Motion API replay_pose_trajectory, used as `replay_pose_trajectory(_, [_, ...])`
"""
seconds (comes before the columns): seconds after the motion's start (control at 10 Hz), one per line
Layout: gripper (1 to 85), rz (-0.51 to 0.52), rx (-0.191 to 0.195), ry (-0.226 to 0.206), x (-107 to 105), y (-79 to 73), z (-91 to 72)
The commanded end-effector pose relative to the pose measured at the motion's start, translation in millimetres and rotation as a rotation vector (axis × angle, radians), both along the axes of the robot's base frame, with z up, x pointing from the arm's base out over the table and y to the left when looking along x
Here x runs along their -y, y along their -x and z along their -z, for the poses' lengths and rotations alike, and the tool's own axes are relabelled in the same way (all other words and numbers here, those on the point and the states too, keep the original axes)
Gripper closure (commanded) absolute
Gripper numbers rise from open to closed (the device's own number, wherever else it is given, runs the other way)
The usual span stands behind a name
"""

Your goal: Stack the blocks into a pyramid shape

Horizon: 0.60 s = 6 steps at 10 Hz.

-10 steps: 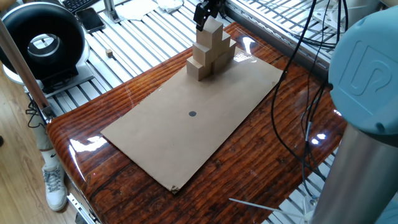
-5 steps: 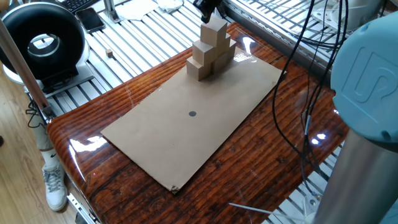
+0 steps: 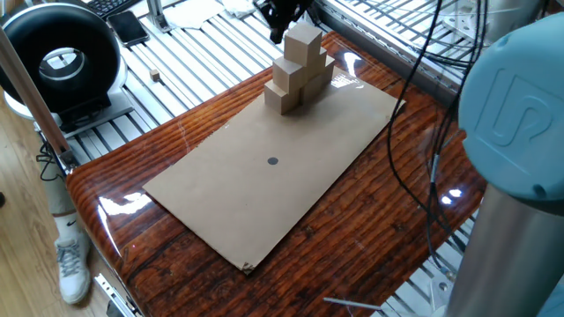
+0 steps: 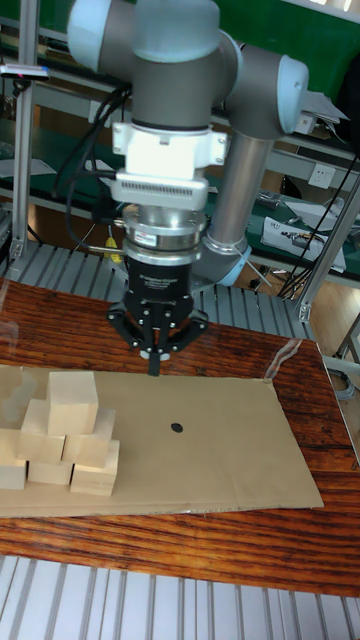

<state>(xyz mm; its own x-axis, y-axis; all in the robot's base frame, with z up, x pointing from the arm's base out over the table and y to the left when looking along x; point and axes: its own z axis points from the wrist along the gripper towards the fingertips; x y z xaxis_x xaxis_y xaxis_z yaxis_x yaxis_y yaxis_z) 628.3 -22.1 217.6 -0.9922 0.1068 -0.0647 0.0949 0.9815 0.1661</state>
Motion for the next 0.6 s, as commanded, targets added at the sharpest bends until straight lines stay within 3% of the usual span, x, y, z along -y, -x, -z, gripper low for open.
replay_pose_trajectory(0.0, [84.7, 0.024, -0.054, 0.044, -12, -1.1, 12.1])
replay_pose_trajectory(0.1, [84.7, 0.023, -0.052, 0.054, -11, -1.7, 13.1])
replay_pose_trajectory(0.2, [84.7, -0.009, -0.039, 0.093, 0, -4.3, 14.1])
replay_pose_trajectory(0.5, [84.7, -0.036, -0.033, 0.099, 6, -14.3, 26.8])
